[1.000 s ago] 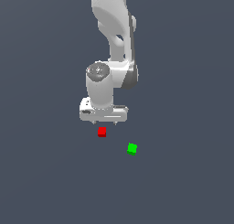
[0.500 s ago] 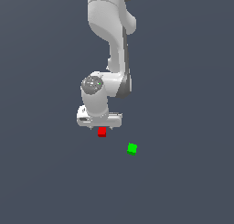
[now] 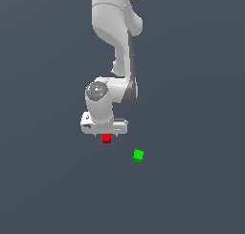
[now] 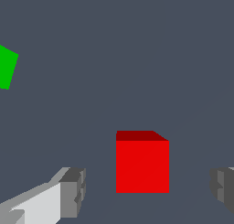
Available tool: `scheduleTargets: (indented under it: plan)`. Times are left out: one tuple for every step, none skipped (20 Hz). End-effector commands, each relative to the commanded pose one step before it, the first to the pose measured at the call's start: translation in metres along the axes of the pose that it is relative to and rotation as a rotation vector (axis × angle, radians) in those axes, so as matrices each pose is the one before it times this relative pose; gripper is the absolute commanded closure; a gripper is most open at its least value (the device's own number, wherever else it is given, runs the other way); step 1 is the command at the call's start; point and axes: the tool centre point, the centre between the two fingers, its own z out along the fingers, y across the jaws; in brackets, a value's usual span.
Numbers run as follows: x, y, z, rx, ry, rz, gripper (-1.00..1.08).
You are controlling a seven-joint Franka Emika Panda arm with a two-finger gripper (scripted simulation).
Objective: Stack the red cube on top of the green cube.
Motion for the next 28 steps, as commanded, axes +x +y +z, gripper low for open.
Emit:
scheduleTargets:
  plan:
    - [-0.00057,-0.00024,0.00916,0.00015,-0.0008,-0.0003,-0.92]
    - [-0.00011,-0.00001,0.00504,0.0,0.0,0.0,-0.92]
    - [-0.00013,-0.00002,0.00564,0.0,0.0,0.0,-0.92]
    - [-0.00012,-0.00001,0.00541,0.0,0.0,0.0,-0.92]
    - [-0.00007,-0.00018,0.00442,0.00003,0.0004,-0.00028,-0.92]
    - [-0.00001,0.0,0.00393,0.0,0.0,0.0,-0.92]
    - [0.00007,0.00001,0.00319,0.0,0.0,0.0,-0.92]
    - [0.00016,0.00002,0.00245,0.0,0.0,0.0,-0.92]
    - [0.00026,0.00004,0.00172,0.0,0.0,0.0,-0.92]
    - [0.00034,0.00005,0.00101,0.0,0.0,0.0,-0.92]
    - [0.00035,0.00005,0.00038,0.0,0.0,0.0,-0.92]
    - [0.00015,0.00002,0.00004,0.0,0.0,0.0,-0.92]
    - [0.0,0.0,0.0,0.0,0.0,0.0,1.08]
    - [0.0,0.0,0.0,0.0,0.0,0.0,1.08]
    - [0.0,0.0,0.0,0.0,0.0,0.0,1.08]
    - [0.0,0.0,0.0,0.0,0.0,0.0,1.08]
    - [0.0,0.0,0.0,0.0,0.0,0.0,1.08]
    - [0.0,0.0,0.0,0.0,0.0,0.0,1.08]
    - [0.0,0.0,0.0,0.0,0.0,0.0,1.08]
    - [0.0,0.0,0.0,0.0,0.0,0.0,1.08]
    - [0.0,0.0,0.0,0.0,0.0,0.0,1.08]
    - [0.0,0.0,0.0,0.0,0.0,0.0,1.08]
    - [-0.00017,-0.00039,-0.00029,0.00018,-0.00014,-0.00043,1.08]
    - [-0.00002,0.0,-0.00029,0.0,0.0,0.0,1.08]
    - [-0.00005,-0.00001,-0.00087,0.0,0.0,0.0,1.08]
    - [-0.00008,-0.00001,-0.00147,0.0,0.0,0.0,1.08]
    - [-0.0001,-0.00001,-0.00207,0.0,0.0,0.0,1.08]
    - [-0.00012,-0.00001,-0.00269,0.0,0.0,0.0,1.08]
